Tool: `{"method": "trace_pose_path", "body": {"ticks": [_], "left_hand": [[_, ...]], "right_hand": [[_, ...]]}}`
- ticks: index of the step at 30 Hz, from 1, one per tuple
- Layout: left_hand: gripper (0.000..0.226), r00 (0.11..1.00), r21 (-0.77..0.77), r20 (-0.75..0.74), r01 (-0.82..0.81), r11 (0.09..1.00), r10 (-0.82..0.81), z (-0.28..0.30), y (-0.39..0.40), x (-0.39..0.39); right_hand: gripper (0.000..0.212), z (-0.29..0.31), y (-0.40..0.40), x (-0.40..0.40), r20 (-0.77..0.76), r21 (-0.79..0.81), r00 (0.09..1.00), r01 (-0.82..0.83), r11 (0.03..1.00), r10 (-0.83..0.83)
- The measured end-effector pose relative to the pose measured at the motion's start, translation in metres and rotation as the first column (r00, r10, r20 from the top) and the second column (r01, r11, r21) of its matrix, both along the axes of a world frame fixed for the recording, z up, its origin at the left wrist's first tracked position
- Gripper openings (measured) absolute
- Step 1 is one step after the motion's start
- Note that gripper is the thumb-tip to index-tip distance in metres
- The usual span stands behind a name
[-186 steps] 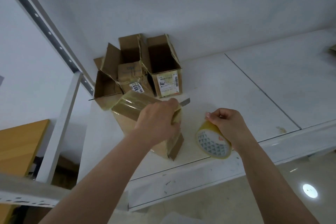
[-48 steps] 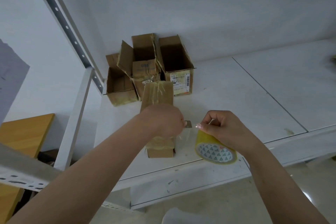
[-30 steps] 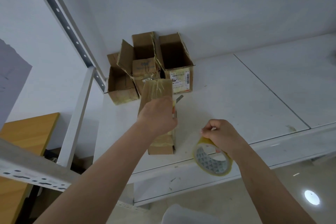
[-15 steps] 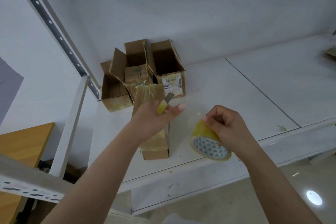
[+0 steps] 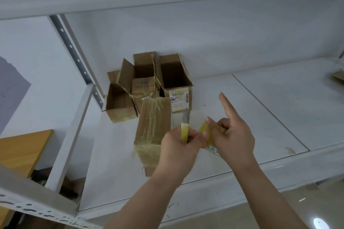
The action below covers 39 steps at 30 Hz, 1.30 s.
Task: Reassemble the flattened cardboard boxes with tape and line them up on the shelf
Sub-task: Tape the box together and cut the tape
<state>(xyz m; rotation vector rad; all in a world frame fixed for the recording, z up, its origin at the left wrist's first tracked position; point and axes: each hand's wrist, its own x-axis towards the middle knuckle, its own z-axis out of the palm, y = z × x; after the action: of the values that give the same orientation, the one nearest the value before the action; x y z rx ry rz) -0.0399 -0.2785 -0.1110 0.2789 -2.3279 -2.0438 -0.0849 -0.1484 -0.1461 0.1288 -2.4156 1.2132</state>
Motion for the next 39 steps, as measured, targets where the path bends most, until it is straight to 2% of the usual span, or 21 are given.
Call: {"method": "trace_pose_path", "body": {"ticks": [2,4,7,11,15,18,20,22,24,25,27,29,30,31,33,34,36,39], "left_hand": [[0.022,0.996,-0.016,0.050,0.079,0.997,-0.078,0.004,-0.006,0.001],[0.021,0.988,-0.077,0.079,0.142,0.987,-0.136,0.012,-0.017,-0.001],[0.025,1.000,-0.135,-0.020,-0.019,0.991,0.017,0.027,-0.051,-0.007],[0.028,0.967,-0.059,-0.158,-0.211,0.976,0.200,0.032,-0.103,-0.013],[0.024,0.946,-0.221,-0.185,-0.303,0.927,0.265,0.009,-0.133,-0.011],[0.013,0.961,-0.315,-0.131,-0.273,0.909,0.244,-0.011,-0.143,-0.007],[0.007,0.978,-0.349,-0.086,-0.208,0.914,0.190,-0.021,-0.146,-0.004],[0.023,0.991,-0.330,-0.038,-0.130,0.935,0.124,-0.030,-0.147,-0.002],[0.022,0.997,-0.313,-0.031,-0.070,0.947,0.064,-0.036,-0.146,0.000],[0.018,0.998,-0.309,-0.043,-0.055,0.950,0.044,-0.038,-0.145,0.000],[0.027,0.995,-0.286,-0.094,-0.051,0.957,0.025,-0.041,-0.146,0.001],[0.032,0.994,-0.245,-0.108,-0.053,0.968,0.028,-0.042,-0.147,0.000],[0.037,0.994,-0.225,-0.102,-0.051,0.973,0.028,-0.041,-0.147,-0.001],[0.045,0.995,-0.221,-0.097,-0.049,0.974,0.028,-0.042,-0.147,-0.001],[0.051,0.996,-0.247,-0.092,-0.045,0.968,0.023,-0.044,-0.148,0.000],[0.050,0.995,-0.263,-0.095,-0.045,0.964,0.020,-0.046,-0.148,0.000],[0.048,0.994,-0.294,-0.111,-0.045,0.955,0.013,-0.050,-0.148,0.001],[0.049,0.992,-0.348,-0.125,-0.057,0.936,0.014,-0.054,-0.147,0.004]], "right_hand": [[0.054,-0.004,0.000,-0.003,-0.050,0.067,0.998,0.045,0.997,-0.042],[0.043,-0.012,0.002,-0.009,-0.060,0.099,0.990,0.130,0.987,-0.124],[0.034,-0.025,0.012,-0.021,-0.009,0.147,0.972,0.232,0.962,-0.233],[0.028,-0.046,0.013,-0.031,-0.015,0.244,0.992,0.124,0.962,-0.124],[0.025,-0.074,0.000,-0.024,-0.020,0.352,0.999,0.049,0.935,-0.045],[0.027,-0.084,-0.004,-0.023,-0.005,0.417,0.999,0.035,0.908,-0.036],[0.029,-0.084,-0.003,-0.025,0.081,0.451,0.995,0.012,0.893,-0.055],[0.034,-0.081,-0.002,-0.027,0.277,0.415,0.959,-0.063,0.908,-0.060],[0.046,-0.079,-0.002,-0.028,0.506,0.338,0.861,-0.136,0.931,-0.058],[0.050,-0.077,-0.002,-0.028,0.573,0.309,0.817,-0.147,0.940,-0.061],[0.054,-0.073,-0.005,-0.028,0.606,0.328,0.790,-0.148,0.933,-0.088],[0.056,-0.060,-0.011,-0.028,0.514,0.418,0.849,-0.122,0.900,-0.123],[0.055,-0.048,-0.016,-0.028,0.423,0.419,0.901,-0.100,0.902,-0.097],[0.055,-0.035,-0.024,-0.025,0.322,0.354,0.947,-0.108,0.929,-0.013],[0.061,-0.008,-0.043,-0.016,0.227,0.187,0.945,-0.281,0.941,0.237],[0.066,0.001,-0.055,-0.009,0.269,0.163,0.902,-0.389,0.907,0.338],[0.081,0.003,-0.071,0.003,0.410,0.184,0.817,-0.510,0.840,0.406],[0.095,-0.004,-0.083,0.013,0.412,0.135,0.810,-0.507,0.851,0.417]]}}
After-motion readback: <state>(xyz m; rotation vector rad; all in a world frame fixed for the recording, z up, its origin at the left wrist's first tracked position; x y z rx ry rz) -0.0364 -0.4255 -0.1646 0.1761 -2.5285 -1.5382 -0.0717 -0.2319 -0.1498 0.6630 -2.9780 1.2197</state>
